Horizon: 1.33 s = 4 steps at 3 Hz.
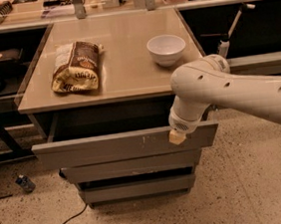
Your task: Close top drawer
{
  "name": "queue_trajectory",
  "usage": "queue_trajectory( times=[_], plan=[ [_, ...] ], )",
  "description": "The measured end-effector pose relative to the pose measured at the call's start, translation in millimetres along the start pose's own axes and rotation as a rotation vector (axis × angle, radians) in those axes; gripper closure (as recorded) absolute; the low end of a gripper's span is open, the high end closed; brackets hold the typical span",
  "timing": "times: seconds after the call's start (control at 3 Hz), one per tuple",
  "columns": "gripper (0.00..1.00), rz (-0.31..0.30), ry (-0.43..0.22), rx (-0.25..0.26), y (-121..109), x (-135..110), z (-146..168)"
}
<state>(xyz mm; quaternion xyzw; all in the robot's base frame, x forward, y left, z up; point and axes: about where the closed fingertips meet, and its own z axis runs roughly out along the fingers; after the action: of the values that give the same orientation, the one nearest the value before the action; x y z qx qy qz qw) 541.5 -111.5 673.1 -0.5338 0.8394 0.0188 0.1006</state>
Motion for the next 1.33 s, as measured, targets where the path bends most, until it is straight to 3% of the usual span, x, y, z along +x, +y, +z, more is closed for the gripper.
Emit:
queue_trajectory(
  times=[0.33, 0.67, 1.0, 1.33],
  plan=[
    [1.00, 0.051, 0.016, 0.027, -17, 0, 9],
    [1.00, 0.051, 0.016, 0.027, -17, 0, 9],
    [1.00, 0.104, 0.005, 0.085, -52, -2, 8],
    [1.00, 0.104, 0.005, 0.086, -52, -2, 8]
  ],
)
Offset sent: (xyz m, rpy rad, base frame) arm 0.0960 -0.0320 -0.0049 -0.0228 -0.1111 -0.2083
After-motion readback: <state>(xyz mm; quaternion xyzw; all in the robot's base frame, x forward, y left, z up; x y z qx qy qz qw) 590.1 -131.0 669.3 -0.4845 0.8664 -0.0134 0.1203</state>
